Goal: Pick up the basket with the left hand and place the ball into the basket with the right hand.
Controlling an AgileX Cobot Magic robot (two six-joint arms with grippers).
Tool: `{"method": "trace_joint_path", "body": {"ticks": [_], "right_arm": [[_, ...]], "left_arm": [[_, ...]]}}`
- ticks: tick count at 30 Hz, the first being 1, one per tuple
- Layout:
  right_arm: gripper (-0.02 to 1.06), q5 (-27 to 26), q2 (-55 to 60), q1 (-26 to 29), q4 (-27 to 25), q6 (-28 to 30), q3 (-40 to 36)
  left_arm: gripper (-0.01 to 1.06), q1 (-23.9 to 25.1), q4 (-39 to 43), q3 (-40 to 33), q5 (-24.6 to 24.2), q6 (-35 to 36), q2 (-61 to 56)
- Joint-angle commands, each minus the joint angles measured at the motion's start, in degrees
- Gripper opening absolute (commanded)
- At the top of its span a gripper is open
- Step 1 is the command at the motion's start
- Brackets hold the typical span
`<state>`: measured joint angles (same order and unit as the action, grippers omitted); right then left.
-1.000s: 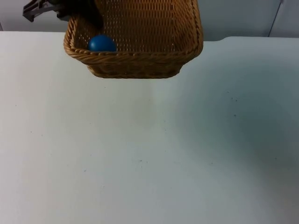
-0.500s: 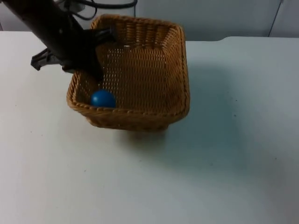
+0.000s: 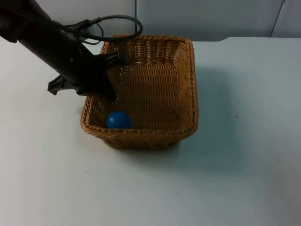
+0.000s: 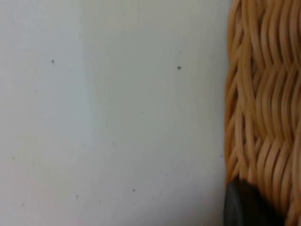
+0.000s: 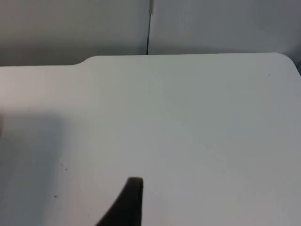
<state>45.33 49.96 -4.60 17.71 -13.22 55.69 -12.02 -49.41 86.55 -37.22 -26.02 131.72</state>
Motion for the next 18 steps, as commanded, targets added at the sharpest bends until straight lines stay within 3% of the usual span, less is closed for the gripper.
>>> {"method": "trace_joint_path", "body": {"ticks": [1, 8, 10, 11, 12, 13, 15, 18], "right_arm": [[0.95, -0.61, 0.2, -0.17, 0.77, -0.24, -0.18], [0.95, -0.61, 0.2, -0.17, 1.68, -0.33, -0.18], [0.95, -0.61, 0.2, -0.17, 2.06, -0.33, -0.18], [0.95, -0.72, 0.2, -0.17, 2.2, -0.33, -0.18], [0.95, -0.82, 0.2, -0.17, 2.33, -0.33, -0.18], [0.95, -0.82, 0.2, -0.17, 2.33, -0.33, -0.18], [0.95, -1.06, 0.2, -0.17, 3.05, -0.67, -0.18], [0.95, -1.58, 0.2, -0.17, 3.38, -1.09, -0.18]], "left_arm": [[0.0, -0.42, -2.49, -0.06, 0.26, -0.32, -0.48], [0.02, -0.42, -2.16, -0.06, 2.84, 1.61, -0.48], [0.2, -0.96, -0.38, -0.06, 2.99, 1.4, -0.48], [0.34, -1.35, 1.09, 0.04, 2.99, 1.4, -0.48], [0.56, -1.57, 1.86, 0.04, 2.78, 1.4, -0.48], [0.56, -1.57, 1.86, 0.04, 2.78, 1.4, -0.48], [1.05, -2.4, 3.07, 0.04, 1.72, 2.91, -0.48], [1.05, -2.64, 4.7, 0.04, 0.22, 3.74, -0.75]]}}
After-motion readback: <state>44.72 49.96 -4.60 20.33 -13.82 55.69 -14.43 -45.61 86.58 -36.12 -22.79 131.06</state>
